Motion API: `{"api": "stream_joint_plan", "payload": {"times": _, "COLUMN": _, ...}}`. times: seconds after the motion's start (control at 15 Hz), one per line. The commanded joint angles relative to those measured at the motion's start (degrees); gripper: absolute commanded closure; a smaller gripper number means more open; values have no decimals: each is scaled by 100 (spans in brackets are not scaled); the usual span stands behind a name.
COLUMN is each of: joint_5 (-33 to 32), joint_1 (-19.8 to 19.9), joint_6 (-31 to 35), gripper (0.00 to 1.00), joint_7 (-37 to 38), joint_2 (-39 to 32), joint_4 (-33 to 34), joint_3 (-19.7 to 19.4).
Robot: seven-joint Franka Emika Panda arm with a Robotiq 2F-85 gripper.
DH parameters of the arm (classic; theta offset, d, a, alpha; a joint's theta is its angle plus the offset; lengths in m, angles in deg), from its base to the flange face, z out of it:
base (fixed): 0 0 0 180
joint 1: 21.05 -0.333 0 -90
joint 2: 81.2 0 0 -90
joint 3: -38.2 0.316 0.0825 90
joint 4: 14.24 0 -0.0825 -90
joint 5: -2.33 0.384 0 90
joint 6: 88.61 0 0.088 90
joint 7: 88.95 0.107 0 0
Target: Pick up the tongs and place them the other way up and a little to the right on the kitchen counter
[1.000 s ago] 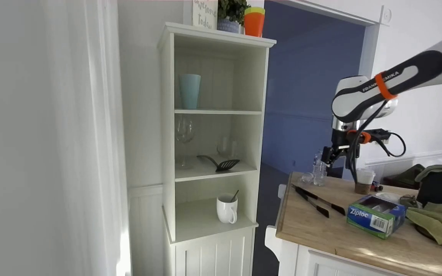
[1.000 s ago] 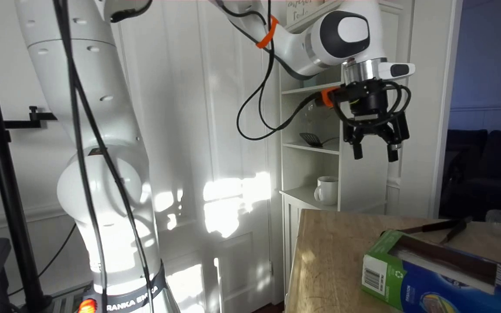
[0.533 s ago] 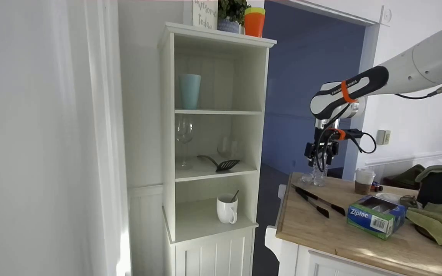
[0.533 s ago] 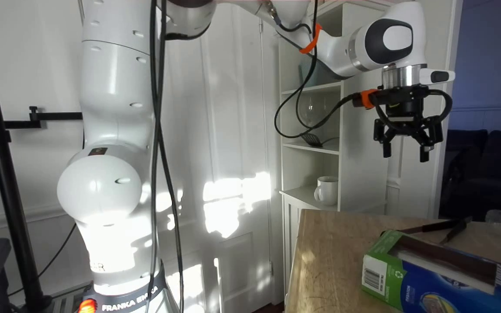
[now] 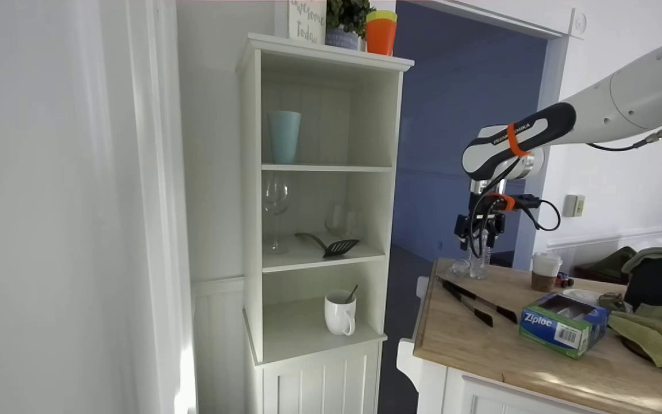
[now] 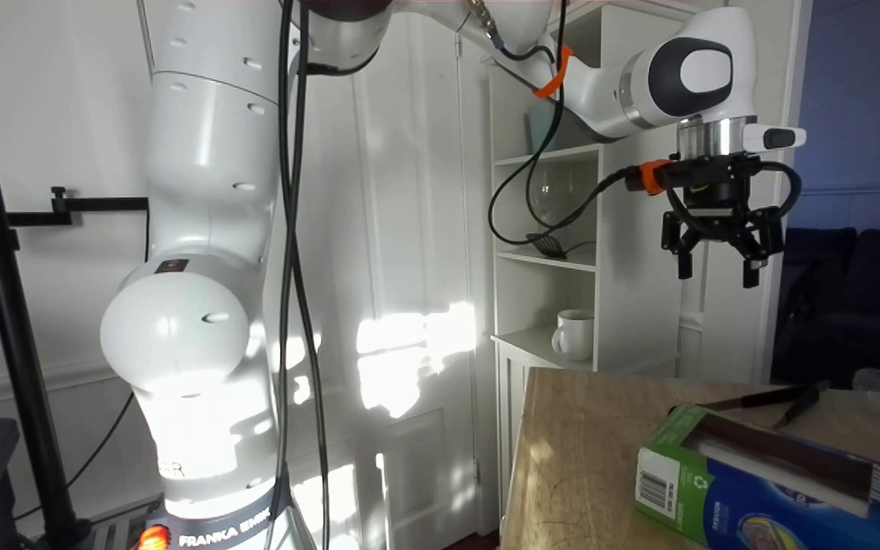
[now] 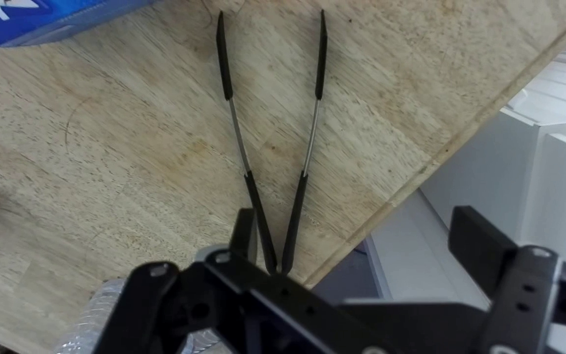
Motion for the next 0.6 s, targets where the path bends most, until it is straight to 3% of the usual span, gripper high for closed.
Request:
{"api": "stream_joint_plan", "payload": {"times": 0.0, "joint_5": 136, "joint_1": 15, "joint_6": -7, "gripper": 0, "joint_7": -6, "joint_2": -354, "joint_4": 375, "joint_3": -17}}
{"api": "stream_joint_plan", "payload": {"times": 0.13, "joint_5": 177, "joint_1": 31, "joint_6": -12, "gripper": 0, "joint_7": 55, "joint_2": -773, "joint_4": 776, "joint_3": -7}}
{"api": "stream_joint_plan", "payload": {"times": 0.53, "joint_5": 364, "joint_1": 104, "joint_6": 901, "gripper": 0, "joint_7": 350, "joint_2": -2014, "joint_4": 1554, "joint_3": 62}}
